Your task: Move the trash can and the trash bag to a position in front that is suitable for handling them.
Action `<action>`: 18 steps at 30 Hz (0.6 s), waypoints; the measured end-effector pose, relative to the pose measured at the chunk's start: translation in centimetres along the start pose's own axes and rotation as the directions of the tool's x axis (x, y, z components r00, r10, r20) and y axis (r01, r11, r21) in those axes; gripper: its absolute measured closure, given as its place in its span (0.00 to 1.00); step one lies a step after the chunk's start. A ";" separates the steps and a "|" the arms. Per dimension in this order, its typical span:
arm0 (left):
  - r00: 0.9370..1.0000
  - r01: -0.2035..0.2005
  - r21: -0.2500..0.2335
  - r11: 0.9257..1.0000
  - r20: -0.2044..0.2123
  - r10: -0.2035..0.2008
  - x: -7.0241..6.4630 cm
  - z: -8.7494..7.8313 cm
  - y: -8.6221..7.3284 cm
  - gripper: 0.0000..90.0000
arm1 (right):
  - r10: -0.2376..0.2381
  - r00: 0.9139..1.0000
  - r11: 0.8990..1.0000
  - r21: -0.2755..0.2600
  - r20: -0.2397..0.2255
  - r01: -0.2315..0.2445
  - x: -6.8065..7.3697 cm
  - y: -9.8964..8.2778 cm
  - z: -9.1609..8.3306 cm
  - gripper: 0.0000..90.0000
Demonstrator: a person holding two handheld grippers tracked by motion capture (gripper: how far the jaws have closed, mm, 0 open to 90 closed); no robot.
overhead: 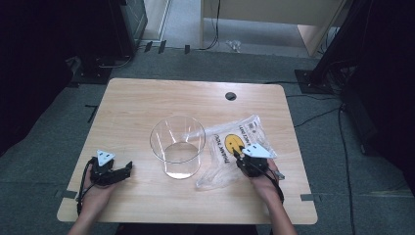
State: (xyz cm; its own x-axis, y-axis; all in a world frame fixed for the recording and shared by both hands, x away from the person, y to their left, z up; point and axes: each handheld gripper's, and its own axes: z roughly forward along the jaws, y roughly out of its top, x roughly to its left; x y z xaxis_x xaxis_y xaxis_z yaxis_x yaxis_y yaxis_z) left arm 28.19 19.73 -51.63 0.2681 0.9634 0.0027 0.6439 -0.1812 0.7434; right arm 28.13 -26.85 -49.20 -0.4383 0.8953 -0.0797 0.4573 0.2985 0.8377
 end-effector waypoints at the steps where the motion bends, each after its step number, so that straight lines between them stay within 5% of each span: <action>1: 1.000 0.002 -0.001 1.000 0.001 -0.002 0.0 0.0 0.0 0.24 | -0.004 1.000 1.000 0.011 -0.013 0.004 0.2 0.0 0.5 0.77; 9: 1.000 0.001 -0.002 1.000 0.006 -0.001 0.0 0.0 0.0 0.24 | 0.033 0.999 0.994 0.102 -0.038 -0.029 0.7 -1.4 3.1 0.79; 18: 1.000 -0.006 -0.001 1.000 0.003 0.006 0.0 0.0 0.0 0.24 | 0.151 0.988 0.982 0.113 0.027 -0.153 -1.8 -1.4 3.5 0.85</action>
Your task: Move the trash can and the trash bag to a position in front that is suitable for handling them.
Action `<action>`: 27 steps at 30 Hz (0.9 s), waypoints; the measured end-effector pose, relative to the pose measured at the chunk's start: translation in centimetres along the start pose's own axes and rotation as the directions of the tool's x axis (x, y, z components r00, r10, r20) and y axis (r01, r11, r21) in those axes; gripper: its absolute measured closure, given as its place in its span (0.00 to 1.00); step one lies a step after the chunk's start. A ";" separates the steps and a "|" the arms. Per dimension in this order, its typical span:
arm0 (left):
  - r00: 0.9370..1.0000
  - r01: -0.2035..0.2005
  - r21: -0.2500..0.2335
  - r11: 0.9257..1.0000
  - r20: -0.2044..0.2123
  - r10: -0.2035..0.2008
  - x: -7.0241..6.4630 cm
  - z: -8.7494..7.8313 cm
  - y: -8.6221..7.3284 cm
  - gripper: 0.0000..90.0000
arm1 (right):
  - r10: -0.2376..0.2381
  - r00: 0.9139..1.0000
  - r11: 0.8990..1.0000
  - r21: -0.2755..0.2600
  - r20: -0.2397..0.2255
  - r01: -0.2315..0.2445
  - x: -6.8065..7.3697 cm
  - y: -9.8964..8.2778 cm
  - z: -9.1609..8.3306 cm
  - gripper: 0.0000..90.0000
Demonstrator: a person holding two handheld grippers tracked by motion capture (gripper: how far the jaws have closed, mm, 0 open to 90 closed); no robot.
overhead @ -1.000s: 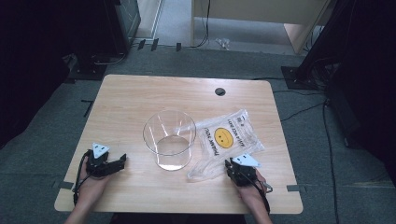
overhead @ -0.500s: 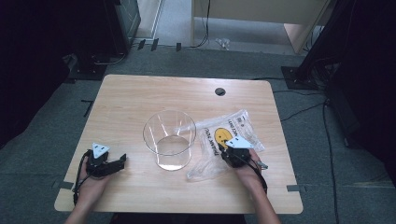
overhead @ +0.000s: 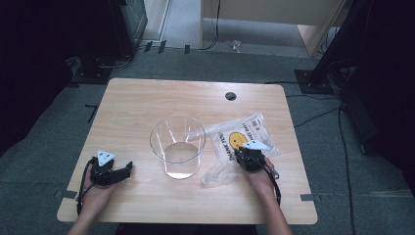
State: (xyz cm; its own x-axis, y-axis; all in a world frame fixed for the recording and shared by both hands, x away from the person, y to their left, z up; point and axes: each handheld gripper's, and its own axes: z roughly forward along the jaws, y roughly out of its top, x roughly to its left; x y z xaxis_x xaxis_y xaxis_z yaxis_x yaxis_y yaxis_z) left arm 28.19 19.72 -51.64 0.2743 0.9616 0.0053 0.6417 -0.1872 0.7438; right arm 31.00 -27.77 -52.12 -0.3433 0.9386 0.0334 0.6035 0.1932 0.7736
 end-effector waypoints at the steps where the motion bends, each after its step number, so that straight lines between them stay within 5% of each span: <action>1: 1.000 0.000 0.000 1.000 0.000 0.000 0.0 0.0 0.0 0.24 | 0.011 1.000 1.000 0.000 0.009 -0.011 -0.3 0.1 0.1 0.86; 8: 1.000 0.000 0.000 1.000 0.000 0.000 0.0 0.0 0.0 0.24 | 0.115 0.988 0.993 -0.013 0.103 -0.114 -2.3 0.6 0.6 0.90; 19: 1.000 0.000 0.000 1.000 0.000 0.000 0.0 0.0 0.0 0.24 | 0.206 0.942 0.978 -0.034 0.264 -0.204 -2.2 2.5 2.9 0.92; 22: 1.000 0.000 -0.001 1.000 0.002 0.000 0.0 0.0 0.0 0.24 | 0.244 0.934 0.969 -0.045 0.262 -0.241 -1.6 3.0 3.5 0.91; 27: 1.000 0.000 -0.001 1.000 0.002 0.000 0.0 0.0 0.0 0.24 | 0.302 0.938 0.953 -0.068 0.168 -0.295 -0.4 3.7 4.5 0.88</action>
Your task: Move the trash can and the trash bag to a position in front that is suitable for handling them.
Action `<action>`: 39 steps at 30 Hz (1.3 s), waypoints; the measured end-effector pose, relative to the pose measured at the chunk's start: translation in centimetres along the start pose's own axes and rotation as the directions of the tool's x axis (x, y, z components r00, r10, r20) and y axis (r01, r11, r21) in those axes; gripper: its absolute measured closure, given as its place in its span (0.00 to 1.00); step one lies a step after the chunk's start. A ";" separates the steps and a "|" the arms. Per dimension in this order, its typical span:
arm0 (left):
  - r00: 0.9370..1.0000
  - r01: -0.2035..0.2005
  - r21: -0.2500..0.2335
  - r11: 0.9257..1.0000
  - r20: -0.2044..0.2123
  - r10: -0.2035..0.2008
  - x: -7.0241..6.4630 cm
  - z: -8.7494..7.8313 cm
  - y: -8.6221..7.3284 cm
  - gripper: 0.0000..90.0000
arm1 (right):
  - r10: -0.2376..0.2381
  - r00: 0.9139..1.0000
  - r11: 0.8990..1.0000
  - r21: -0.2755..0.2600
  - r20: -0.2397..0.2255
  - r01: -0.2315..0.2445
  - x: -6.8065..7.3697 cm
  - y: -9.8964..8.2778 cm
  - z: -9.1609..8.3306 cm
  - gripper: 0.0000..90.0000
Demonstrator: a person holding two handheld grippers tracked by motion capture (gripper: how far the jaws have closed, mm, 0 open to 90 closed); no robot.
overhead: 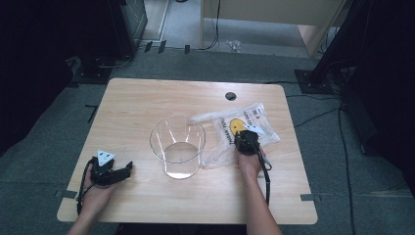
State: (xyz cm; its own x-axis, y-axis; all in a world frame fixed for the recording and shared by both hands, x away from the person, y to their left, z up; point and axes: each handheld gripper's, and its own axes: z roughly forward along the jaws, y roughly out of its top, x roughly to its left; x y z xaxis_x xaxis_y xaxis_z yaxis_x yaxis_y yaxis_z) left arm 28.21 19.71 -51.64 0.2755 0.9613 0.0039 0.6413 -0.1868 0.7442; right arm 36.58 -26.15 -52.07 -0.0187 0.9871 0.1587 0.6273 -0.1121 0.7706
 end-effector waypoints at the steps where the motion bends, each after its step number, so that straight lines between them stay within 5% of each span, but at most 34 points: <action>1: 1.000 0.000 0.001 1.000 0.000 0.000 0.0 0.0 0.0 0.24 | -0.007 1.000 1.000 -0.028 -0.020 0.006 0.4 0.0 0.0 0.87; 6: 1.000 0.008 -0.003 1.000 0.006 -0.008 0.1 0.0 0.0 0.24 | -0.094 0.995 0.993 -0.074 -0.045 0.090 1.3 0.1 -0.9 0.81; 11: 1.000 0.003 -0.001 1.000 0.004 -0.003 0.0 0.0 0.0 0.24 | -0.110 0.987 0.992 -0.073 -0.117 0.102 0.2 -0.3 -3.8 0.80; 17: 1.000 -0.001 0.000 1.000 0.000 0.001 0.0 0.0 0.0 0.24 | -0.170 0.968 0.985 -0.049 -0.184 0.163 -0.2 -3.6 -7.7 0.80; 21: 1.000 0.000 0.000 1.000 -0.001 0.000 0.0 0.0 0.0 0.24 | -0.157 0.968 0.987 -0.018 -0.196 0.157 -0.5 -5.7 -8.8 0.79; 29: 1.000 0.001 0.000 1.000 -0.002 -0.001 0.0 0.0 0.0 0.24 | -0.189 0.964 0.980 0.027 -0.185 0.197 1.5 -6.1 -7.2 0.76; 39: 1.000 0.003 -0.001 1.000 0.003 -0.003 0.0 0.0 0.0 0.24 | -0.184 0.981 0.982 0.023 -0.065 0.186 4.1 -3.5 -3.4 0.72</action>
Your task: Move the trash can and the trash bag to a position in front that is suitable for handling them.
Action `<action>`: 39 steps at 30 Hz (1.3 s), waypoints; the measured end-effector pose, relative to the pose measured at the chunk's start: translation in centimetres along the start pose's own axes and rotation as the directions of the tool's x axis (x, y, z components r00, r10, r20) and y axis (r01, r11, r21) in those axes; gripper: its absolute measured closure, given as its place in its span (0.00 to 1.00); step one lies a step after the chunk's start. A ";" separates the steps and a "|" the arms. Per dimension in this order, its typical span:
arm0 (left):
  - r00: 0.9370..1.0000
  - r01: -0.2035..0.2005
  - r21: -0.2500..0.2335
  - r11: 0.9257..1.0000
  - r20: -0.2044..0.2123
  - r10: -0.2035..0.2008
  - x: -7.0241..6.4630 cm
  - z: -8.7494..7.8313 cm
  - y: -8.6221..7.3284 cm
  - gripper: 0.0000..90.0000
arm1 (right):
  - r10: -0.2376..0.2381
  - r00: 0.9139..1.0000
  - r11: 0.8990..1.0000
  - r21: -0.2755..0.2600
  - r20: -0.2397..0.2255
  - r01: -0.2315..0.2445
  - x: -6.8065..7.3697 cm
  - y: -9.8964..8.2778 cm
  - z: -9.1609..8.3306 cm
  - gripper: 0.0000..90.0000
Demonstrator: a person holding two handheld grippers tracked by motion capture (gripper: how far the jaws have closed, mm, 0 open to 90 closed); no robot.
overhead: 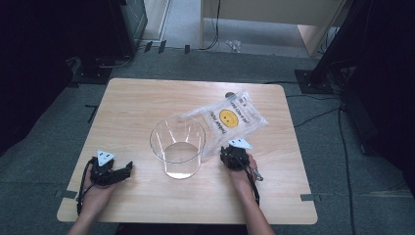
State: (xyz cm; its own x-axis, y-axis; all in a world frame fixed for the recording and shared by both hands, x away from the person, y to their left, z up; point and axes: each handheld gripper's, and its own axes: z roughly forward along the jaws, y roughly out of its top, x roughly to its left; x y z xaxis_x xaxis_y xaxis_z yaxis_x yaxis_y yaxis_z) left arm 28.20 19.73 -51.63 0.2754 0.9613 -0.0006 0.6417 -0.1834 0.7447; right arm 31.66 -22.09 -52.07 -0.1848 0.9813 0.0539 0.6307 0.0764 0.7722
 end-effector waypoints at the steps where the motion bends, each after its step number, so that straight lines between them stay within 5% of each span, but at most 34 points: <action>1: 1.000 0.000 0.000 1.000 0.000 0.000 0.0 0.0 0.0 0.24 | 0.008 1.000 1.000 -0.001 0.004 -0.008 -0.1 0.2 0.2 0.72; 8: 1.000 -0.003 0.001 1.000 -0.002 0.003 0.0 0.0 0.0 0.24 | 0.045 0.999 0.999 -0.005 0.022 -0.045 0.0 1.5 1.8 0.70; 12: 1.000 -0.002 0.000 1.000 0.000 0.002 0.0 0.0 0.0 0.24 | -0.011 0.997 1.000 0.000 -0.076 0.011 1.7 1.6 2.0 0.69; 15: 1.000 0.000 -0.001 1.000 0.003 0.000 0.0 0.0 0.0 0.24 | -0.085 0.983 0.996 -0.005 -0.166 0.085 2.6 1.4 1.7 0.68; 16: 1.000 0.001 -0.002 1.000 0.005 -0.001 0.0 0.0 0.0 0.24 | -0.091 0.977 0.996 -0.016 -0.195 0.089 2.4 1.4 1.5 0.67; 19: 1.000 0.002 -0.002 1.000 0.006 -0.002 0.0 0.0 0.0 0.24 | -0.052 0.979 0.997 -0.072 -0.198 0.038 0.9 2.0 0.5 0.71; 22: 1.000 0.002 -0.003 1.000 0.005 -0.002 0.0 0.0 0.0 0.24 | -0.036 0.987 0.992 -0.128 -0.157 0.016 -1.3 3.1 -0.2 0.73; 25: 1.000 -0.001 -0.001 1.000 0.001 0.001 0.0 0.0 0.0 0.24 | -0.033 0.999 0.992 -0.119 -0.032 0.029 -3.6 4.9 0.6 0.75; 30: 1.000 0.008 -0.003 1.000 0.008 -0.008 0.0 0.0 0.0 0.24 | -0.017 0.998 0.996 -0.083 0.060 0.022 -7.1 6.7 3.2 0.79; 34: 1.000 0.012 -0.006 1.000 0.011 -0.011 0.1 0.0 0.0 0.24 | 0.014 0.997 0.995 -0.102 0.081 -0.005 -9.1 7.5 4.6 0.81; 39: 1.000 0.015 -0.006 1.000 0.014 -0.015 0.1 0.0 0.0 0.24 | -0.006 0.998 1.000 -0.021 0.070 0.008 -9.9 7.1 6.4 0.81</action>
State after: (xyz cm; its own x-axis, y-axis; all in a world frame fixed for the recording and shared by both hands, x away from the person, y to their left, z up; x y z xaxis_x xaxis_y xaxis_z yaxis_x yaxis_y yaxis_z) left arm 28.18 19.89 -51.63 0.2761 0.9609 -0.0210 0.6411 -0.1679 0.7489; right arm 42.76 -30.14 -51.20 -0.1355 0.9908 0.0047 0.6134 0.0801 0.7857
